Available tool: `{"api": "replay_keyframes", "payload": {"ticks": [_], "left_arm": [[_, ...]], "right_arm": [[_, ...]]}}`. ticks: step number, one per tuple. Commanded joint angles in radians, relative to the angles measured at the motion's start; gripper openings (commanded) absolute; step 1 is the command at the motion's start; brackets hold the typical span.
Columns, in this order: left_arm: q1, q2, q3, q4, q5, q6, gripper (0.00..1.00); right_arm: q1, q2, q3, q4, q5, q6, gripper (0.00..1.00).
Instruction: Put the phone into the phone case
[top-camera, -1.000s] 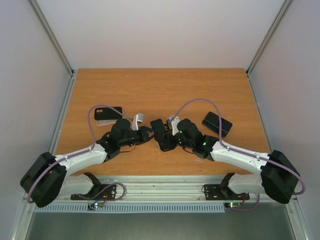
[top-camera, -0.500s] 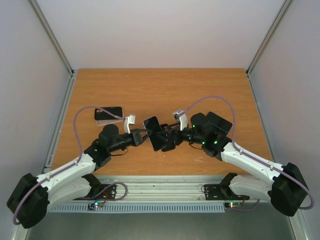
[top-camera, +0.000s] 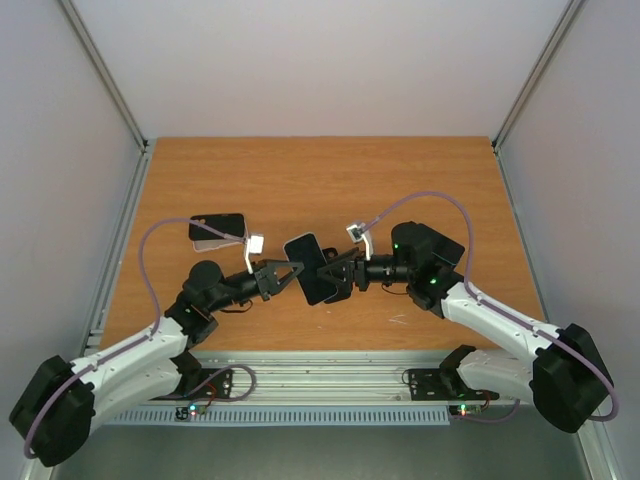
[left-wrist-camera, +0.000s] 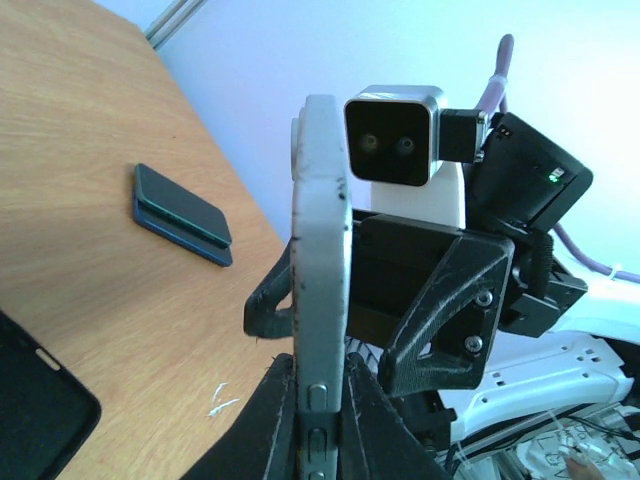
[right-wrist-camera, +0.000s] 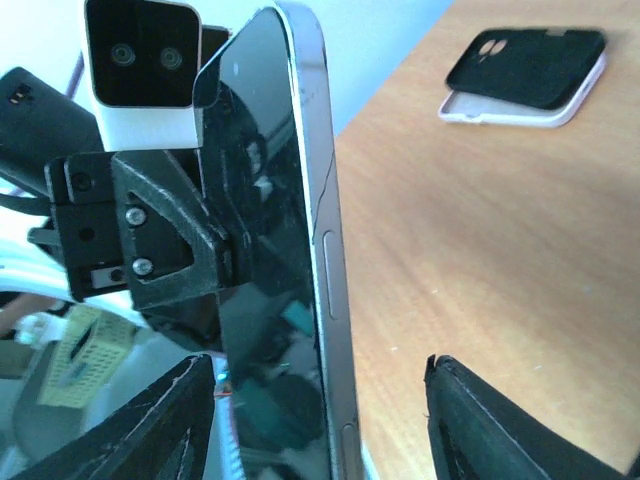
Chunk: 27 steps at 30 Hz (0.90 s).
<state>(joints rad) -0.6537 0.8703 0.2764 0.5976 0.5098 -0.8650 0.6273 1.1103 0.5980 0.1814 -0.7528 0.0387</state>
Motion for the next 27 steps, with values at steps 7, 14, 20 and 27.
{"api": "replay_keyframes", "payload": {"ticks": [7,14,20,27], "left_arm": [[0.006,0.142,-0.026,0.450,0.054,-0.100,0.00],[0.006,0.230,-0.021,0.576,0.081,-0.144,0.01],[0.007,0.256,-0.010,0.573,0.094,-0.149,0.00],[0.006,0.242,-0.011,0.458,0.056,-0.103,0.16]], "right_arm": [[-0.004,0.009,0.006,0.088,-0.142,0.035,0.43],[-0.004,0.021,0.011,0.087,-0.157,0.029,0.26],[-0.003,0.040,-0.007,0.199,-0.205,0.103,0.01],[-0.003,0.068,-0.005,0.250,-0.221,0.144,0.01]]}}
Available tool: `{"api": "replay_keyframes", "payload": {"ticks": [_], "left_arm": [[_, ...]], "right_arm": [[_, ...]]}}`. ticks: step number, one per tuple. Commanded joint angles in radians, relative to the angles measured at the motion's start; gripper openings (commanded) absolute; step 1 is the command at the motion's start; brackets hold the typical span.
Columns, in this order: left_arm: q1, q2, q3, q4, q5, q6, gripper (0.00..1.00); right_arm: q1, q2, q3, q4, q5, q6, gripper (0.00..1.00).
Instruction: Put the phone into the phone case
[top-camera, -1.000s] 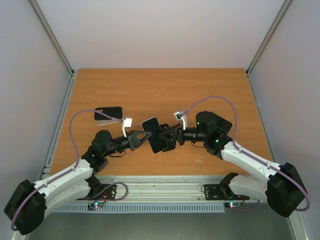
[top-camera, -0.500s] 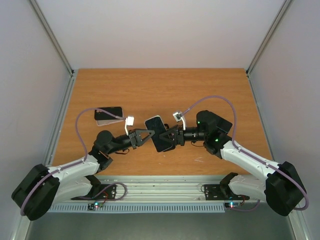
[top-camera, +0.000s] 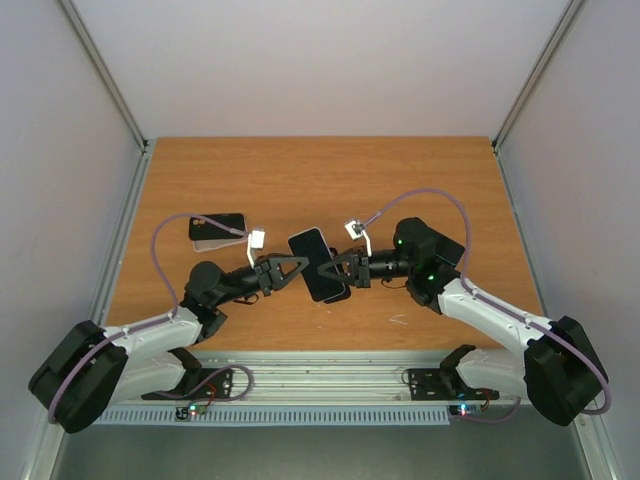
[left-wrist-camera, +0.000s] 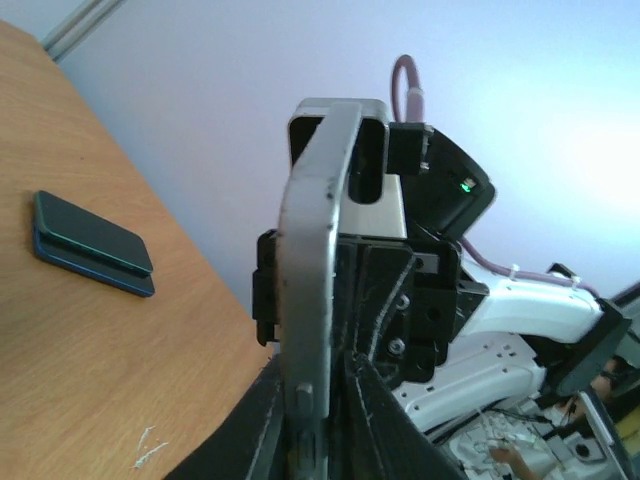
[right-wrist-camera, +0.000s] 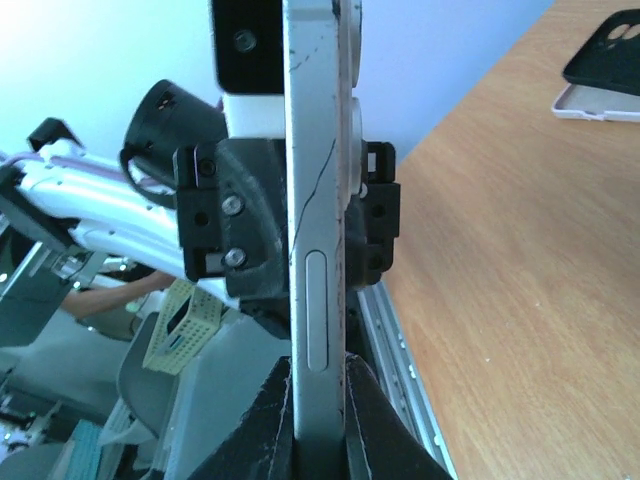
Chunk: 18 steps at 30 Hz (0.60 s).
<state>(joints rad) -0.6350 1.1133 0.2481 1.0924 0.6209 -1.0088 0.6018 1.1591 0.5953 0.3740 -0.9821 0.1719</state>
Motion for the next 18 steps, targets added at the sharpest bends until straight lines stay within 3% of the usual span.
{"api": "replay_keyframes", "payload": {"ticks": [1,4,9,12,18], "left_arm": [[-0.012,-0.007,0.020,-0.071,-0.066,0.053,0.20],[-0.012,-0.033,0.030,-0.184,-0.100,0.087,0.25],[-0.012,-0.106,0.042,-0.382,-0.189,0.135,0.50],[-0.012,-0.167,0.088,-0.607,-0.243,0.194,0.58],[-0.013,-0.229,0.157,-0.899,-0.369,0.252,0.79]], "right_arm": [[0.021,0.018,0.001,0.049,0.012,0.007,0.01],[0.006,0.012,0.001,0.023,0.026,0.003,0.01],[-0.054,-0.004,-0.004,-0.042,0.037,-0.012,0.01],[-0.084,-0.019,-0.002,-0.117,0.068,-0.043,0.01],[-0.103,-0.040,0.018,-0.298,0.193,-0.139,0.01]]}}
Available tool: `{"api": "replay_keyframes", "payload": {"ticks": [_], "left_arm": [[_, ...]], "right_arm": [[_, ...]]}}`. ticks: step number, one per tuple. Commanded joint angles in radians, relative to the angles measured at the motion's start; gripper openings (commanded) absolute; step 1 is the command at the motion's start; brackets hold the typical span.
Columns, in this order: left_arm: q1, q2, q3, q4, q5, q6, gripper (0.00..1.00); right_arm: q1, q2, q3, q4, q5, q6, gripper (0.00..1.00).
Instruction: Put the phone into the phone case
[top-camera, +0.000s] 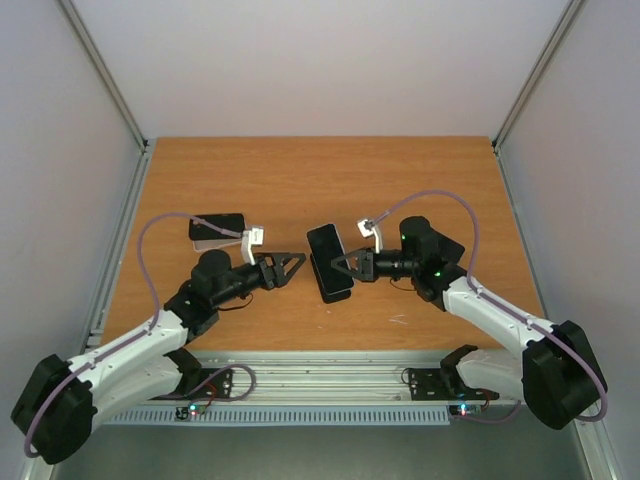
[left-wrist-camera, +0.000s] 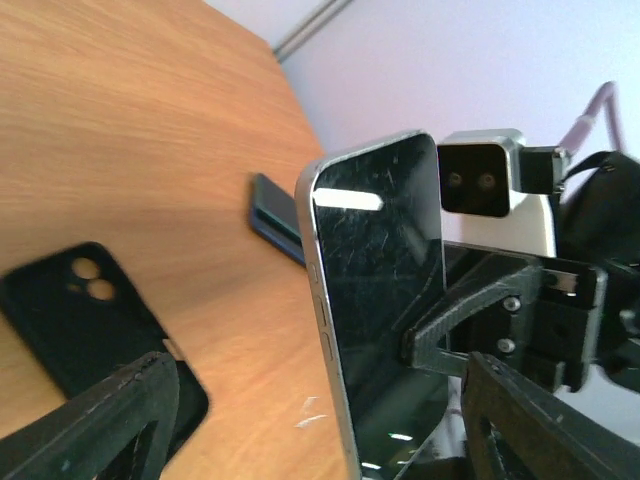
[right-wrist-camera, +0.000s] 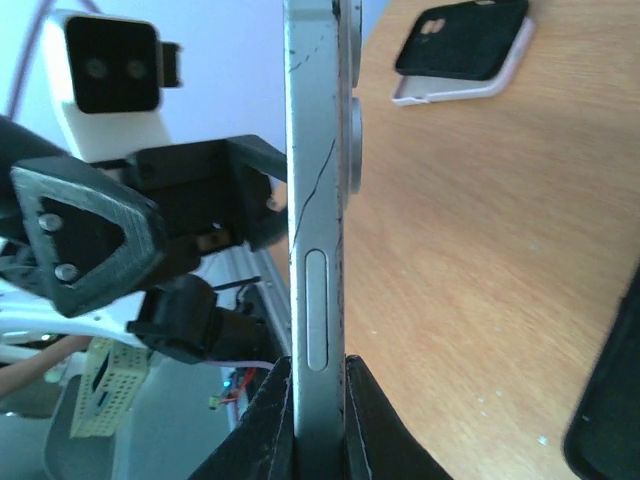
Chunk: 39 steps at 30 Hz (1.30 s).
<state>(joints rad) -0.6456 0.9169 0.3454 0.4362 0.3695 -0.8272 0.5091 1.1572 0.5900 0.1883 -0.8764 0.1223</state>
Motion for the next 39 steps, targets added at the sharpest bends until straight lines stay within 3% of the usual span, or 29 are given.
{"api": "replay_keyframes", "payload": {"ticks": [1,7,12,25,39], "left_arm": [[-0.001,-0.031,0.074,-0.284,-0.138,0.079,0.81],[-0.003,0.047,0.155,-0.458,-0.196,0.082,0.90],[-0.003,0.145,0.191,-0.491,-0.197,0.061,0.92],[-0.008,0.454,0.291,-0.391,-0.126,0.013,0.91],[-0.008,0.639,0.357,-0.298,-0.069,-0.022,0.86]], "right_arm": [[-0.014,-0.037,0.032,-0.144,0.116,-0.102,0.01],[-0.024,0.014,0.066,-0.272,0.221,-0.163,0.01],[-0.026,0.066,0.064,-0.300,0.294,-0.152,0.01],[-0.025,0.314,0.181,-0.308,0.296,-0.057,0.01],[-0.024,0.504,0.238,-0.251,0.244,-0.047,0.01]]}}
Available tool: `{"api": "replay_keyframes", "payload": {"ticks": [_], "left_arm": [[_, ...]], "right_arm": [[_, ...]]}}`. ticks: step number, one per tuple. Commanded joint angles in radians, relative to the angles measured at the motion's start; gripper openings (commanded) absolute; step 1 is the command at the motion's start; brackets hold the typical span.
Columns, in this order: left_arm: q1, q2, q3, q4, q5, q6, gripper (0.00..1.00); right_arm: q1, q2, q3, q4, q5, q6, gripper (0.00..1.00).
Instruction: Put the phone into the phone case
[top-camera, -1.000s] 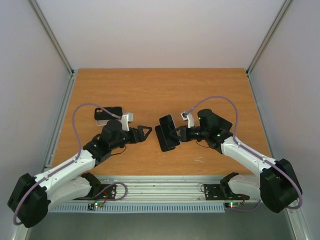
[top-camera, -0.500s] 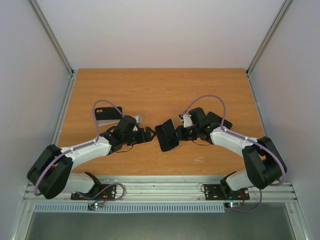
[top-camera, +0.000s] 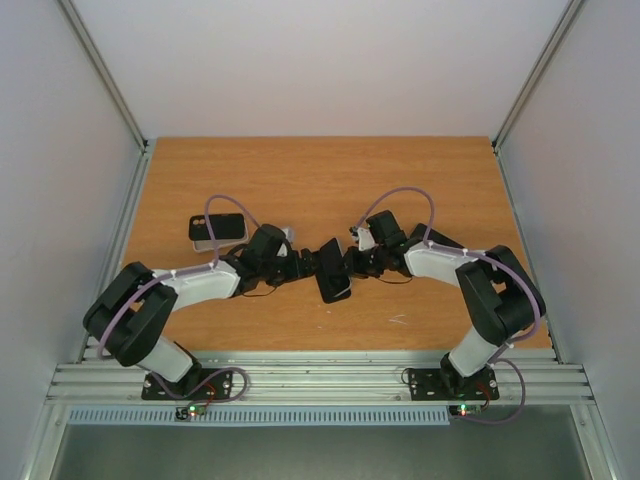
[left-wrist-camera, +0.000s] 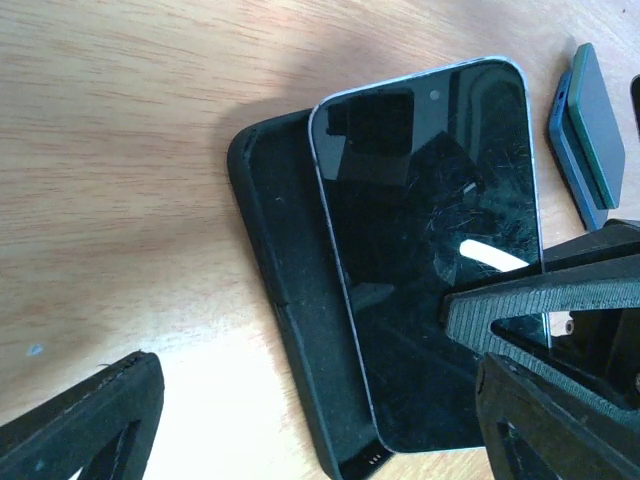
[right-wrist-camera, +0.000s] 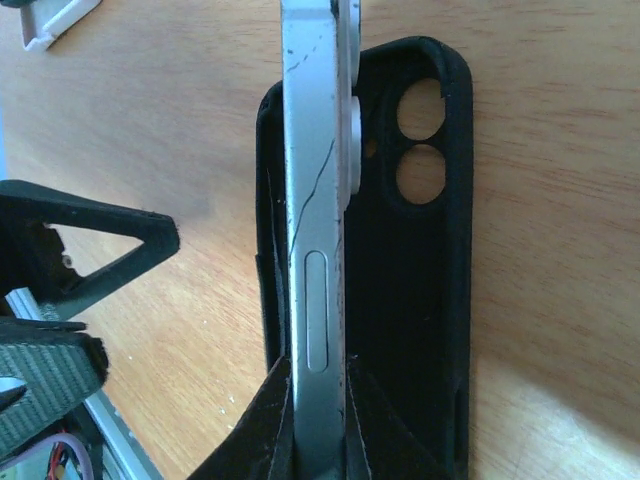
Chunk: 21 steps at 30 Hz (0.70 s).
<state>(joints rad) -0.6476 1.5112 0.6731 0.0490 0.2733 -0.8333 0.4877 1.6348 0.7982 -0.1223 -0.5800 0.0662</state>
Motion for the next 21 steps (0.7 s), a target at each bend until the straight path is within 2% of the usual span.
{"api": "replay_keyframes", "payload": {"ticks": [1,9,18,21], "left_arm": [[-0.006,0.059,0.032,0.097,0.032,-0.019,0.86],[-0.005,0.170,0.059,0.156,0.064,-0.047,0.84],[-0.006,0.216,0.070,0.177,0.063,-0.046,0.83],[-0.006,0.229,0.057,0.208,0.081,-0.058,0.83]], "right_arm": [[-0.003,0.036,0.029,0.066,-0.060,0.009,0.01],[0.005,0.101,0.017,0.106,-0.127,0.036,0.01],[0.022,0.108,0.015,0.038,-0.166,0.019,0.01],[0.043,0.115,0.004,0.068,-0.164,0.047,0.01]]}}
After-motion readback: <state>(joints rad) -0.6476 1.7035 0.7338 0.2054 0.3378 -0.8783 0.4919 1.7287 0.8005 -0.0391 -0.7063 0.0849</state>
